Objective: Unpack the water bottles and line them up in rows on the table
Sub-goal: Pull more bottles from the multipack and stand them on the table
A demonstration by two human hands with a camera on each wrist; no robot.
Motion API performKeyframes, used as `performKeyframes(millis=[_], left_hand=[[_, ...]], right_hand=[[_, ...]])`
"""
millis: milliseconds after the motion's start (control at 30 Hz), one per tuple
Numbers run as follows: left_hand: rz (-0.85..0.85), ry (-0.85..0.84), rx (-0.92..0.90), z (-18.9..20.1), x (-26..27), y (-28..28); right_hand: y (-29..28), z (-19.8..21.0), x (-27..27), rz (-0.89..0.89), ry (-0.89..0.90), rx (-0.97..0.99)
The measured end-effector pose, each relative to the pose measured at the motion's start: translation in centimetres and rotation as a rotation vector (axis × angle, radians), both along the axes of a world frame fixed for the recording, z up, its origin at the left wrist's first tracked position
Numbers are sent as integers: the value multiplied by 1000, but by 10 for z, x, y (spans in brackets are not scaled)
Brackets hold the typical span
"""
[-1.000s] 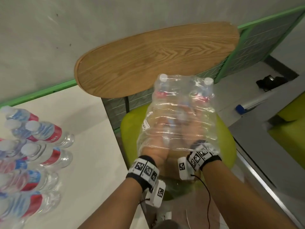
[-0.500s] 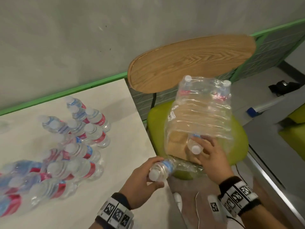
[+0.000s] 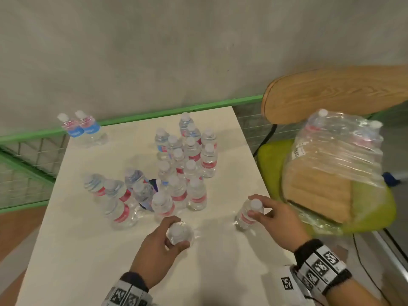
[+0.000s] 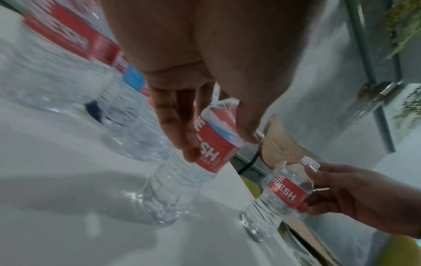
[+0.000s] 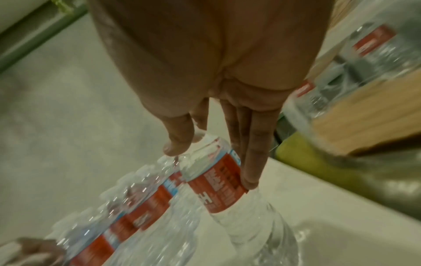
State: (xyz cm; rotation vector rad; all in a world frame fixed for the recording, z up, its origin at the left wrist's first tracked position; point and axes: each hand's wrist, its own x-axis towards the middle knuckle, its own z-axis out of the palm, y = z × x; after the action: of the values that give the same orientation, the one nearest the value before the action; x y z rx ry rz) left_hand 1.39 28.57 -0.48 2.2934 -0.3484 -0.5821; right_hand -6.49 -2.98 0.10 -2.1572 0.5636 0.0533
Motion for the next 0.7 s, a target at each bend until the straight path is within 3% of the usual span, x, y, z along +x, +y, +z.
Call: performKeyframes(millis=[267, 467, 700], left_hand=[[331, -125, -6, -7, 9, 73], [328, -195, -26, -13, 38, 71], [268, -224, 21, -13, 64, 52]], right_hand=[[105, -4, 44, 126, -32, 89], [152, -14, 72, 156, -117, 51], [158, -18, 95, 141, -167, -98]])
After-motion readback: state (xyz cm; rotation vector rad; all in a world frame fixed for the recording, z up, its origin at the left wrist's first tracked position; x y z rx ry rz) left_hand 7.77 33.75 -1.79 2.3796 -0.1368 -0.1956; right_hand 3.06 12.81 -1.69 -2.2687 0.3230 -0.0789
